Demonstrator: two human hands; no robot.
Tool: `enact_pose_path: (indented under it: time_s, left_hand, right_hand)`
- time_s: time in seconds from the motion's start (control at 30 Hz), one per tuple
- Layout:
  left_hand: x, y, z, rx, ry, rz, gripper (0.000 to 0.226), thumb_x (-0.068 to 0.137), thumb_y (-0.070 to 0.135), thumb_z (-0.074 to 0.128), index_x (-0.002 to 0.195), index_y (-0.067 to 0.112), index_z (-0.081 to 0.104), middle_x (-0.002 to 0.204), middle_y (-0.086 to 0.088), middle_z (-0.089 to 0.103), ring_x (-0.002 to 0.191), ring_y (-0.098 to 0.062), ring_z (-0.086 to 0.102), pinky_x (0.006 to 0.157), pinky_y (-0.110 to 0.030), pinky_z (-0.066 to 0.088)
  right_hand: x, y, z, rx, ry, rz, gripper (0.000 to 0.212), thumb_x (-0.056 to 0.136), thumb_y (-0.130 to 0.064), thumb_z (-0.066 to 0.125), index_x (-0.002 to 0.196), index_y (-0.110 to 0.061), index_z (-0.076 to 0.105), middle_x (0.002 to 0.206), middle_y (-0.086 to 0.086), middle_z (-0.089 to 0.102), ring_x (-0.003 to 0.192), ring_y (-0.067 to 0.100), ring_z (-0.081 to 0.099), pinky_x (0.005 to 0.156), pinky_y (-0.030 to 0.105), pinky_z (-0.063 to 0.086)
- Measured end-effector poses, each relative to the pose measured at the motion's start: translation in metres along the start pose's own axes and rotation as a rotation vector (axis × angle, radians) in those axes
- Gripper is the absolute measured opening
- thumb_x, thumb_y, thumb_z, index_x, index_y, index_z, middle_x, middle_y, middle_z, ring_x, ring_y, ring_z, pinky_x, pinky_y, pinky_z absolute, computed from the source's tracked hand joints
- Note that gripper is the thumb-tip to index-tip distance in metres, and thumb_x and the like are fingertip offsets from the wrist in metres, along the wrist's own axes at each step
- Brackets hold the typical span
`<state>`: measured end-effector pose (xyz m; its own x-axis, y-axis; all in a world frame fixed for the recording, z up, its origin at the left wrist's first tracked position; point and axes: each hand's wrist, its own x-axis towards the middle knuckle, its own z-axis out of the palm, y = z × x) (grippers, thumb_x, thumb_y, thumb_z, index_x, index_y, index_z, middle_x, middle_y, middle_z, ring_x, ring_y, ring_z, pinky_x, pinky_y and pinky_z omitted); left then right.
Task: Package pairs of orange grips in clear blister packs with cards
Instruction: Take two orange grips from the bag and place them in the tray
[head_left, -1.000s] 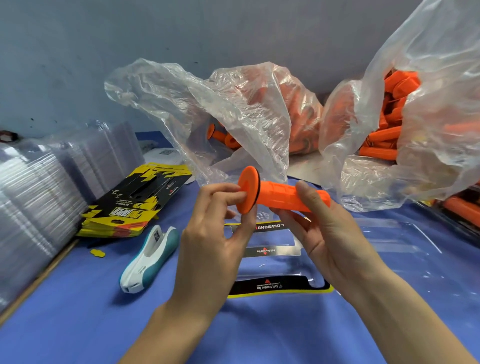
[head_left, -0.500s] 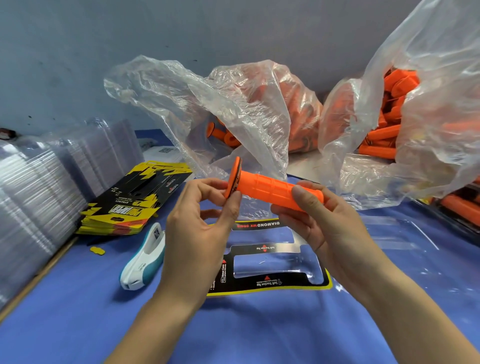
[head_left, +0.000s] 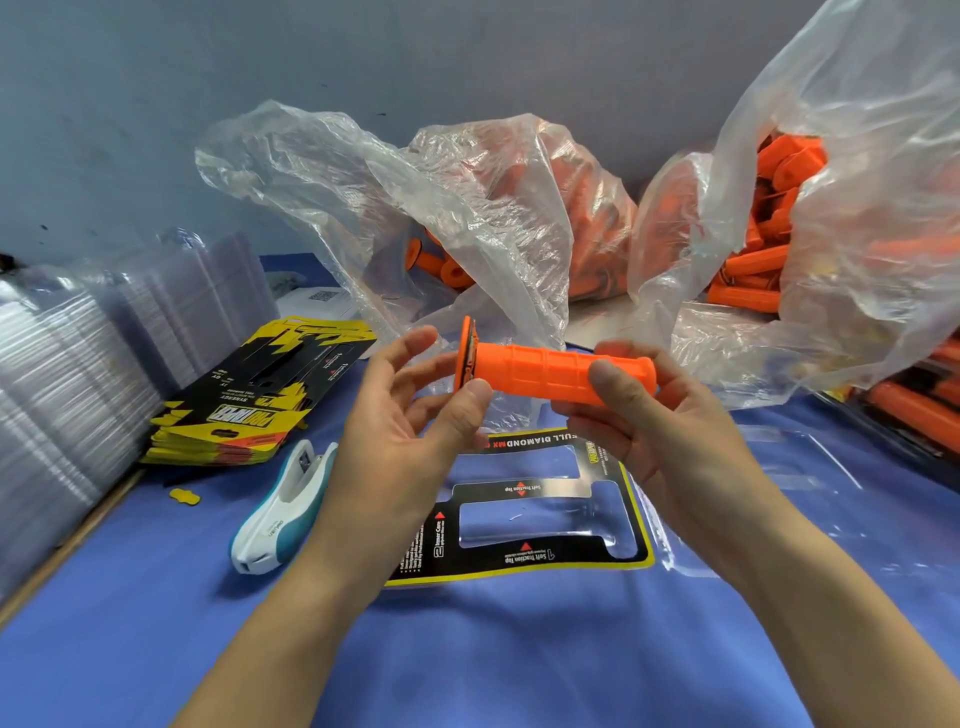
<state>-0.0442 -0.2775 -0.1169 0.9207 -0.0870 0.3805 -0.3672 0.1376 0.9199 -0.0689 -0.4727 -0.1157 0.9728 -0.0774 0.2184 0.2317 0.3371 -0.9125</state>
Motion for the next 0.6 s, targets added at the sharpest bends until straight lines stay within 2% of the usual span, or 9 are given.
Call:
enact_pose_path:
  time_s: [0.07, 0.17, 0.23, 0.3, 0.4, 0.5, 0.6]
  left_hand:
    - [0.002, 0.002, 0.002, -0.192, 0.012, 0.0, 0.053, 0.08, 0.021, 0.072, 0.128, 0.023, 0.051, 0.119, -0.003, 0.068, 0.098, -0.019, 0.07, 0.076, -0.028, 0.057]
    - [0.002, 0.006, 0.008, -0.359, -0.03, -0.008, 0.045, 0.089, 0.018, 0.066, 0.131, 0.014, 0.051, 0.114, 0.0, 0.071, 0.102, -0.013, 0.068, 0.085, -0.025, 0.054]
    - [-0.001, 0.008, 0.014, -0.275, -0.064, 0.002, 0.039, 0.086, 0.031, 0.067, 0.123, 0.021, 0.061, 0.113, -0.001, 0.073, 0.102, -0.014, 0.068, 0.087, -0.028, 0.053]
    - [-0.006, 0.01, 0.02, -0.155, -0.063, 0.034, 0.027, 0.08, 0.04, 0.069, 0.106, 0.034, 0.068, 0.105, 0.002, 0.075, 0.095, -0.012, 0.07, 0.079, -0.024, 0.054]
    - [-0.012, 0.012, 0.024, 0.014, -0.128, 0.14, 0.024, 0.087, 0.028, 0.069, 0.11, 0.032, 0.062, 0.107, 0.002, 0.074, 0.098, -0.013, 0.071, 0.079, -0.02, 0.054]
    - [-0.011, 0.013, 0.02, 0.131, -0.118, 0.163, 0.027, 0.089, 0.029, 0.069, 0.112, 0.036, 0.06, 0.11, 0.004, 0.072, 0.097, -0.011, 0.069, 0.078, -0.021, 0.053]
    - [-0.009, 0.011, 0.006, 0.346, -0.145, 0.169, 0.025, 0.089, 0.034, 0.068, 0.112, 0.042, 0.061, 0.107, 0.014, 0.071, 0.096, -0.005, 0.067, 0.078, -0.013, 0.05]
  right_hand:
    - [-0.003, -0.001, 0.001, -0.179, -0.027, -0.01, 0.034, 0.065, -0.045, 0.081, 0.096, -0.036, 0.07, 0.096, 0.001, 0.075, 0.091, 0.023, 0.073, 0.085, 0.036, 0.058]
    - [-0.009, 0.004, 0.015, -0.334, -0.114, -0.082, 0.034, 0.075, -0.036, 0.077, 0.107, -0.033, 0.066, 0.101, -0.006, 0.073, 0.087, 0.01, 0.069, 0.074, 0.022, 0.055]
    - [-0.012, 0.009, 0.025, -0.315, -0.144, -0.129, 0.029, 0.081, -0.023, 0.077, 0.107, -0.029, 0.064, 0.1, -0.004, 0.074, 0.09, 0.012, 0.07, 0.076, 0.024, 0.056]
    - [-0.015, 0.014, 0.032, -0.311, -0.13, -0.162, 0.027, 0.083, -0.02, 0.077, 0.104, -0.026, 0.062, 0.098, -0.002, 0.074, 0.091, 0.016, 0.071, 0.078, 0.027, 0.056]
    - [-0.017, 0.015, 0.034, -0.393, -0.087, -0.245, 0.025, 0.085, -0.031, 0.074, 0.107, -0.031, 0.061, 0.101, -0.007, 0.073, 0.088, 0.018, 0.071, 0.078, 0.032, 0.056]
    - [-0.016, 0.012, 0.022, -0.547, -0.143, -0.272, 0.023, 0.09, -0.029, 0.071, 0.109, -0.036, 0.063, 0.104, -0.013, 0.071, 0.092, 0.012, 0.069, 0.077, 0.021, 0.052]
    - [-0.01, 0.008, -0.007, -0.887, -0.164, -0.24, 0.024, 0.094, -0.023, 0.064, 0.109, -0.042, 0.065, 0.108, -0.021, 0.069, 0.106, 0.0, 0.061, 0.086, 0.006, 0.038]
